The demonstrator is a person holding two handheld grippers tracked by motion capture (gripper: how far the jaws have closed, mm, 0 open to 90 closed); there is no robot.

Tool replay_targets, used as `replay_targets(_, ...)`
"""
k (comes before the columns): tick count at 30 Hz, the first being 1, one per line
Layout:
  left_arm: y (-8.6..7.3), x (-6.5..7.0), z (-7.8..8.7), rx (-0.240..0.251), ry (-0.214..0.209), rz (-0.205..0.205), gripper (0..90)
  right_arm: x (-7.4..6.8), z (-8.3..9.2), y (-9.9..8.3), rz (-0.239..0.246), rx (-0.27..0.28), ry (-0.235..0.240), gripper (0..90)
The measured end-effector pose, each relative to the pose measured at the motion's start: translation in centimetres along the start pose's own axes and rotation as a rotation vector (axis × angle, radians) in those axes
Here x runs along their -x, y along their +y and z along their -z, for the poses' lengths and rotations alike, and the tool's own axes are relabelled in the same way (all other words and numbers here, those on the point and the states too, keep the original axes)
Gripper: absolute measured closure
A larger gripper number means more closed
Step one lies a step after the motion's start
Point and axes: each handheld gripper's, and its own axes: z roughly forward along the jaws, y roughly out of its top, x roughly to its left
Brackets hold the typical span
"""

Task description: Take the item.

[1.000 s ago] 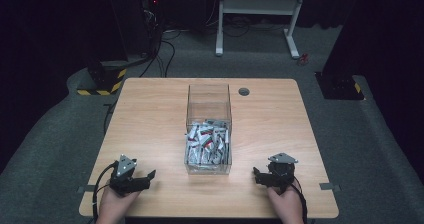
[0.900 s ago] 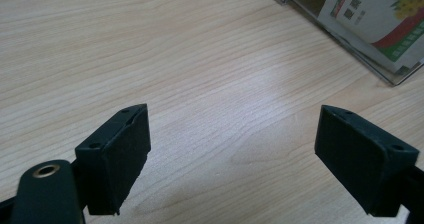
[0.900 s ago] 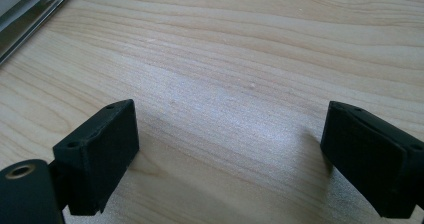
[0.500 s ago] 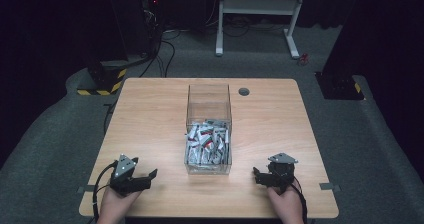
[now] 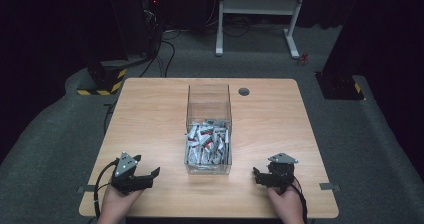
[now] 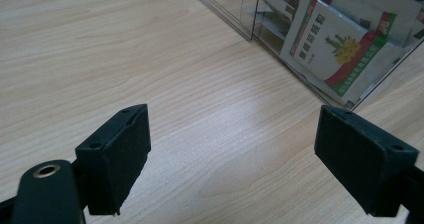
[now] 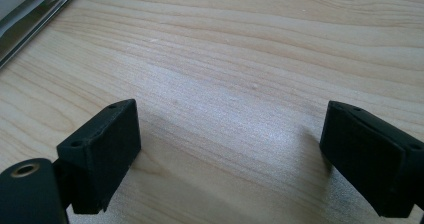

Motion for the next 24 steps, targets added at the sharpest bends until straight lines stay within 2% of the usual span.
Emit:
replay_targets(13, 1.1, 0.6, 0.4, 0.021, -0.012, -0.006, 15.7, 0.0, 0.0, 0.0, 0.001, -0.001, 0.003, 9.3)
replay_targets(24, 1.8, 1.2, 0.5, 0.043, -0.034, 0.006, 16.0, 0.0, 0.0, 0.0, 0.002, 0.000, 0.003, 9.4)
